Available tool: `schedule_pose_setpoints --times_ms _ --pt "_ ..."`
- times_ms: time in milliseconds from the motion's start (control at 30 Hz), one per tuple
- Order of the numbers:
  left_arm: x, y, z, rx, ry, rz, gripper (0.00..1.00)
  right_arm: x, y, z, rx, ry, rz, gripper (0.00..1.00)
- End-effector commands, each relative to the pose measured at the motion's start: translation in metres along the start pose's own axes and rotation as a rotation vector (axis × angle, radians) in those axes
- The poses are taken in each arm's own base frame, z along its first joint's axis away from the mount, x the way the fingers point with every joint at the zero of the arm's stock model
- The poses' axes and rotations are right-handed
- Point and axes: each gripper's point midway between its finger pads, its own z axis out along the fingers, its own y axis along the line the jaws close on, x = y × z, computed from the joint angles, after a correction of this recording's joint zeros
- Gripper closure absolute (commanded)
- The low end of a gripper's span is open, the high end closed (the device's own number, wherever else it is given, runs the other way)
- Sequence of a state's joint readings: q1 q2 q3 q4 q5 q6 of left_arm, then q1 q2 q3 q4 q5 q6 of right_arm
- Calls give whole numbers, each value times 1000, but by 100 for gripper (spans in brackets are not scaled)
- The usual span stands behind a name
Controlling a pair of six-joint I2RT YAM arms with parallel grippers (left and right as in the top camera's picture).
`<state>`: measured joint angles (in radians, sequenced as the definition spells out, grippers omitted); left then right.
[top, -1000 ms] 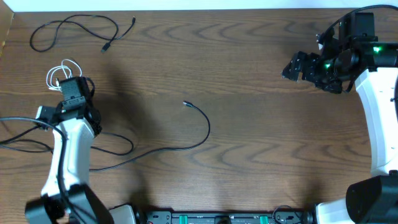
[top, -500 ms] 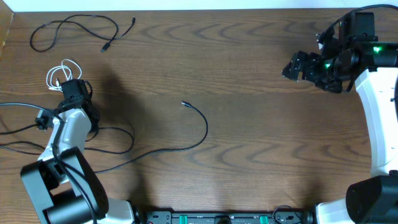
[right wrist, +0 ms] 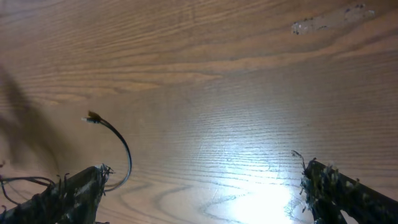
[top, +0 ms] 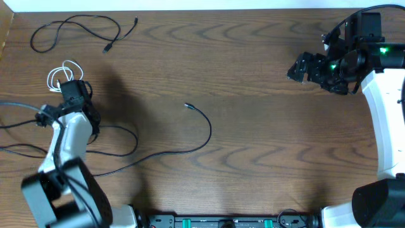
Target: Untangle cables
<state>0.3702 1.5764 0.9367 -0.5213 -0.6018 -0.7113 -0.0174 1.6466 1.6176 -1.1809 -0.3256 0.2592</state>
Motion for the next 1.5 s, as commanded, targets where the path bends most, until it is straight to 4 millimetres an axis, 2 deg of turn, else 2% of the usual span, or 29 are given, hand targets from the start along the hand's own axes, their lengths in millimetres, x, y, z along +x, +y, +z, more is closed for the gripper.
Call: schedule_pose_setpoints --times_ms 0,133,233,333,400,467,567,667,800,900,1000,1133,1267,1333,1467 --pt "-27 -8 -33 139 -51 -53 16 -5 5 -7 -17 -25 -17 1" --pt "-45 -30 -73 387 -77 -53 15 -5 5 -7 -17 -24 -18 1" --pt "-47 -42 -102 551 -57 -61 15 -5 5 -7 -17 -24 -18 1" --pt "-34 -58 -132 739 26 -36 14 -5 5 -7 -17 -24 -17 1" --pt "-15 -72 -154 887 128 4 15 -5 5 -7 -17 -24 -17 1" --pt "0 -80 -165 958 190 60 15 -5 6 -7 -17 -25 -17 1" --pt "22 -84 -165 944 247 129 15 -5 6 -7 -17 -24 -14 1" --pt "41 -92 -160 922 232 268 17 -5 6 -7 -17 -24 -14 1" --pt "63 -107 -142 838 197 427 21 -5 6 -7 -22 -23 -14 1" --pt "69 -119 -122 759 164 457 21 -4 8 -7 -32 -20 -14 1" --pt "67 -136 -97 690 111 436 23 -4 8 -7 -32 -19 -14 1" --pt "62 -169 -79 717 47 400 28 -4 8 -7 -31 -17 -13 1" --pt "61 -192 -67 749 9 374 51 -3 8 -7 -31 -17 -10 1" --pt "64 -201 -62 760 -3 373 92 -3 9 -7 -31 -16 -12 1" --pt "67 -218 -72 818 -76 459 92 -3 10 -7 -33 -17 -16 1"
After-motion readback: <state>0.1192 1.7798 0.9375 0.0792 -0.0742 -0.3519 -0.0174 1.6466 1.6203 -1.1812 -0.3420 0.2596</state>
